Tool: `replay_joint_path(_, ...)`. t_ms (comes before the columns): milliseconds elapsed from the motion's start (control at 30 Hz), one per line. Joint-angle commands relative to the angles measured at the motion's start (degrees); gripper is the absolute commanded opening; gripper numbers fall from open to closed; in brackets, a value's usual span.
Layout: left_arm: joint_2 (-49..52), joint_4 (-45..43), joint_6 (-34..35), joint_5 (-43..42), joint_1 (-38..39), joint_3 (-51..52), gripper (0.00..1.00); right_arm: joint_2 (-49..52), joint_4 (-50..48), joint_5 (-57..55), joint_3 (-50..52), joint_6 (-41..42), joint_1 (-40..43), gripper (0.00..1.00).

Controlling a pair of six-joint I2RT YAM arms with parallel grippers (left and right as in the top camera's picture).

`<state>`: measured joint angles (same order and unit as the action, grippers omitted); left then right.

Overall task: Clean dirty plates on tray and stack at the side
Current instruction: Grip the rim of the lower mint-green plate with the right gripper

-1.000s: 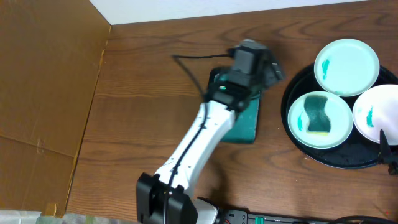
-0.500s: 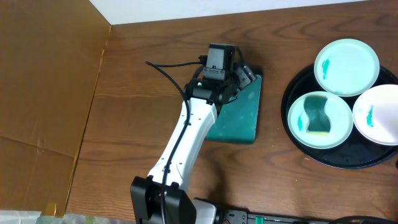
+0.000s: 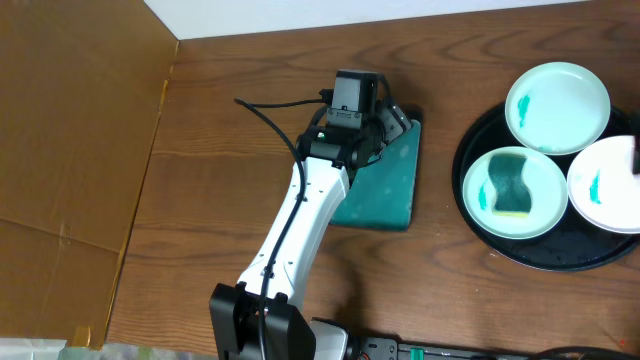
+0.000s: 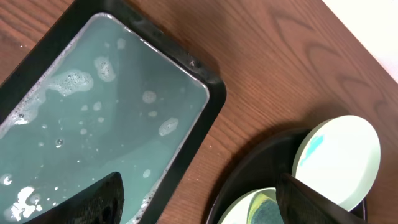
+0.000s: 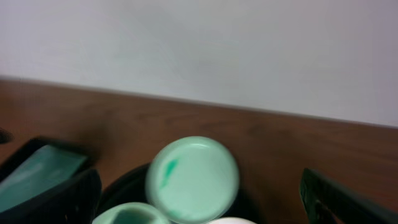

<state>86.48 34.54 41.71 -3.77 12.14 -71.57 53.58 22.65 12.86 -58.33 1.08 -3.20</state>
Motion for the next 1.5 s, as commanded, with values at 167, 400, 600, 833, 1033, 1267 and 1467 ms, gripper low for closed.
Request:
replay_joint_path(167, 0.0, 0.8, -1.0, 0.4, -0.2, 0.3, 0.79, 15.4, -2.8, 18.6, -7.8, 6.5, -0.3, 0.99)
replay_joint_path(400, 0.0, 0.8, -1.0, 0.4, -0.2, 0.3, 0.79, 28.0, 13.2, 1.0, -15.8, 9.2, -2.8, 0.88)
replay_joint_path(600, 0.0, -0.1, -0.7, 0.4, -0.2, 0.3, 0.79, 42.2, 31.3, 1.1, -27.6, 3.1, -3.1, 0.91)
replay_joint_path(833, 0.0, 0.0, -0.7, 0.4, -0.2, 0.3, 0.79, 52.0, 30.0, 4.7, -28.2, -0.5, -5.2, 0.79)
replay_joint_path(1033, 0.0, -0.1, -0.7, 0.4, -0.2, 0.3, 0.79, 57.9, 25.7, 3.9, -28.2, -5.7, -9.3, 0.63)
replay_joint_path(1267, 0.0, 1.5, -0.8, 0.4, -0.2, 0.3, 0.79, 61.6, 28.2, 0.3, -28.2, -3.3, -10.4, 0.50)
replay_joint_path(1467, 0.0, 1.2, -0.7, 0.4, -0.2, 0.3, 0.79, 61.8, 32.5, 0.7, -28.1, -2.7, -10.4, 0.52)
